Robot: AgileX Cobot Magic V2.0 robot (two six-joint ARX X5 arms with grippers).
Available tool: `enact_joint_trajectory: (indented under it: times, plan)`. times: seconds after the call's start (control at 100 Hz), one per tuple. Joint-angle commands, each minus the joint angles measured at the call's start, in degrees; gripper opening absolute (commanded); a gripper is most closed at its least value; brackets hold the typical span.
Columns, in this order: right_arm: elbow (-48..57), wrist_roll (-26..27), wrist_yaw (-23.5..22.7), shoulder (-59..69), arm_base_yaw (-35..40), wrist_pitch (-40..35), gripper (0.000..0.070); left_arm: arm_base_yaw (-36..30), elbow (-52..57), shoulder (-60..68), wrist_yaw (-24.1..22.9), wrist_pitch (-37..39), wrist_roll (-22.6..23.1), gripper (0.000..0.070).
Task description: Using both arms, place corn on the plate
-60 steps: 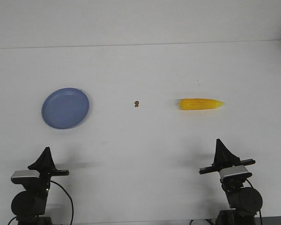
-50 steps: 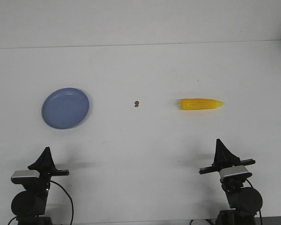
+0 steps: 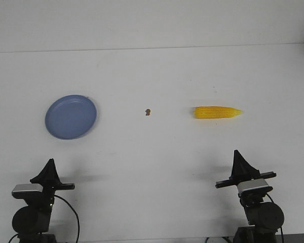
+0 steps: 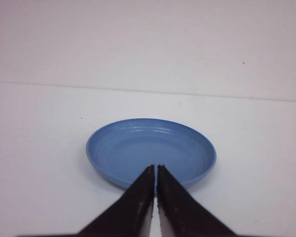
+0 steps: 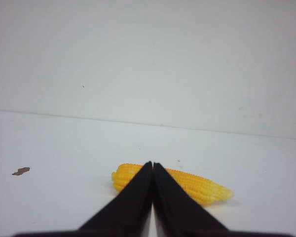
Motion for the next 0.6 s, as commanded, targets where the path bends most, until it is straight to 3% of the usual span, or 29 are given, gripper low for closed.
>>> enact_joint_trajectory:
  times: [0.0,0.19,0.44,0.59]
  plan:
    - [-0.1,0.3,0.2,-0.1,0.0,0.6,0.0003,0.1,-1.1,-0.1,0.1,0.8,-0.2,0.0013]
    - [-0.1,0.3,0.2,-0.1,0.0,1.2,0.0003,0.1,-1.0,-0.1,0.0,1.0,-0.2,0.0013]
    - [0.1,0.4,0.2,-0.1,0.0,9.4,0.0003,0.1,3.1,0.0,0.0,0.4,-0.3,0.0012]
    - [3.1,0.6,0.2,-0.1,0.0,6.3,0.0003,0.1,8.6,1.1,-0.3,-3.1,-0.4,0.0012]
